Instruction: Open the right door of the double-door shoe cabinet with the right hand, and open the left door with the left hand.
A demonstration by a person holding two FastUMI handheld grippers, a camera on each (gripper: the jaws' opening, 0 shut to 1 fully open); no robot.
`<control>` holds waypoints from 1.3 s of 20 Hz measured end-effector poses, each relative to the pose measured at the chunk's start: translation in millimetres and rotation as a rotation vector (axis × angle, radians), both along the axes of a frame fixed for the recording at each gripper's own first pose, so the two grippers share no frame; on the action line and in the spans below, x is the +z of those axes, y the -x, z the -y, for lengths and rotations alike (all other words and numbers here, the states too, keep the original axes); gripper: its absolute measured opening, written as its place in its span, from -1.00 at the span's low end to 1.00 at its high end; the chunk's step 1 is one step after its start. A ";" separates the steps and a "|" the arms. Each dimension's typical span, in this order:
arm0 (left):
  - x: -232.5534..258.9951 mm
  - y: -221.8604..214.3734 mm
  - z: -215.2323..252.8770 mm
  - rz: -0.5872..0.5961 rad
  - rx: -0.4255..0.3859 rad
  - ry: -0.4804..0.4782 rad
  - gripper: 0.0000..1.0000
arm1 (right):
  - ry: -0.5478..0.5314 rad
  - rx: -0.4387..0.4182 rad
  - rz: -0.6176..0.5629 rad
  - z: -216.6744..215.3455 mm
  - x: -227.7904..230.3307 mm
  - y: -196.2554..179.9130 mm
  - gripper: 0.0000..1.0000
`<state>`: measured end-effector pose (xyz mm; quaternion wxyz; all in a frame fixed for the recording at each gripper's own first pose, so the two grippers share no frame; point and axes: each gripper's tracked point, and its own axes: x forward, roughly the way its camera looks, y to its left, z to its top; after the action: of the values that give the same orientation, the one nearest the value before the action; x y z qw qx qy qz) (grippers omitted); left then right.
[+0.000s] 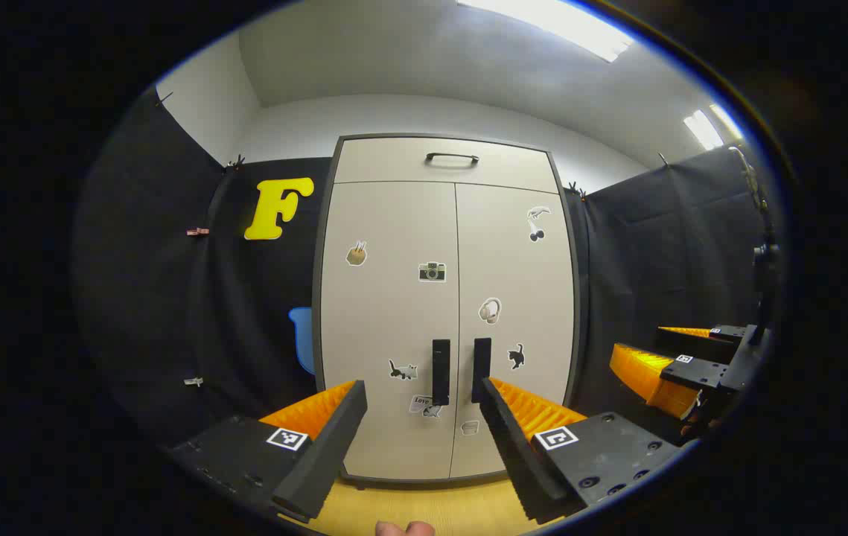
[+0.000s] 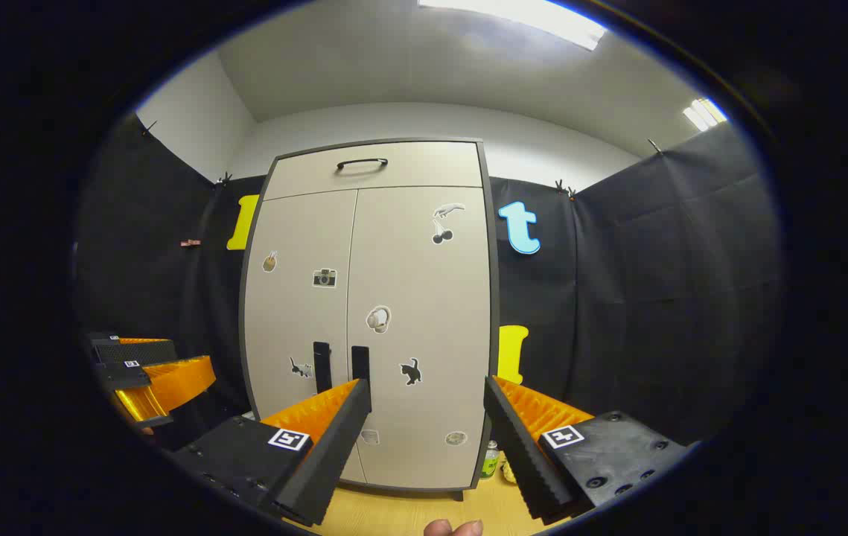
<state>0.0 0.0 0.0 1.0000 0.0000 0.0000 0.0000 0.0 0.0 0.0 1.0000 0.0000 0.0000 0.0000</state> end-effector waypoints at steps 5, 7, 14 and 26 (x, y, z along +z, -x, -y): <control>-2.0 -2.1 -0.6 0.000 0.001 0.003 0.89 | -0.008 -0.007 -0.002 2.1 0.0 -1.0 0.94; -3.0 -2.1 -1.5 -0.002 0.002 0.002 0.89 | -0.013 -0.004 -0.008 0.7 -1.4 -1.6 0.94; -5.6 -4.1 -11.1 0.000 0.007 0.001 0.89 | -0.013 -0.004 -0.005 -2.2 0.0 -2.5 0.94; -11.8 -6.2 -20.8 -0.004 0.012 -0.009 0.89 | -0.048 0.053 -0.035 -33.3 -6.1 -28.0 0.95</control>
<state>6.2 20.8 -11.8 1.0000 0.0043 0.0020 0.0058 28.0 33.3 -6.1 0.9992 0.0241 0.0174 0.0263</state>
